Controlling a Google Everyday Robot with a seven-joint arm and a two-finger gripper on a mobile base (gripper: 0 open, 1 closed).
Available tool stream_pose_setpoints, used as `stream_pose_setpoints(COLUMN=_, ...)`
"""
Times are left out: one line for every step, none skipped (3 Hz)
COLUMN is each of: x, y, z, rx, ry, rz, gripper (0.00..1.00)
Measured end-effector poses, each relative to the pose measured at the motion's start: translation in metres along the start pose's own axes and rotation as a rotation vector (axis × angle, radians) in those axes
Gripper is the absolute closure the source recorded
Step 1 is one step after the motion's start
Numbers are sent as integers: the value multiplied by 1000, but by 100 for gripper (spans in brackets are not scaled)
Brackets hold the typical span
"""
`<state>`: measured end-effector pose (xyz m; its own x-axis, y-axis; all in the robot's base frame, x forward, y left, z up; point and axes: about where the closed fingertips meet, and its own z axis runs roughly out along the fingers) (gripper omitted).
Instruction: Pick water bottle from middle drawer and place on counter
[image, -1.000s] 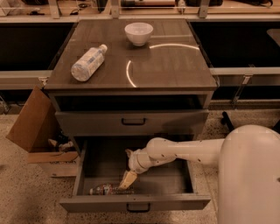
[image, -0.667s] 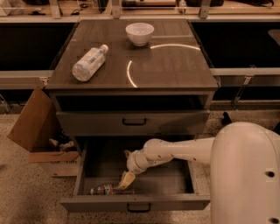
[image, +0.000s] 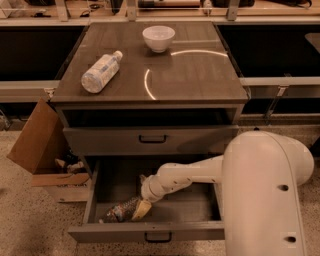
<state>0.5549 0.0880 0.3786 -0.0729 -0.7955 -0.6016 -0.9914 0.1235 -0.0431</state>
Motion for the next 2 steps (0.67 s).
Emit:
stream_pose_setpoints(x=0, y=7, z=1, rx=10, ry=19, rz=-5, gripper=0)
stream_pose_setpoints(x=-9, y=15, z=2, rx=7, ry=26, rz=-41, gripper=0)
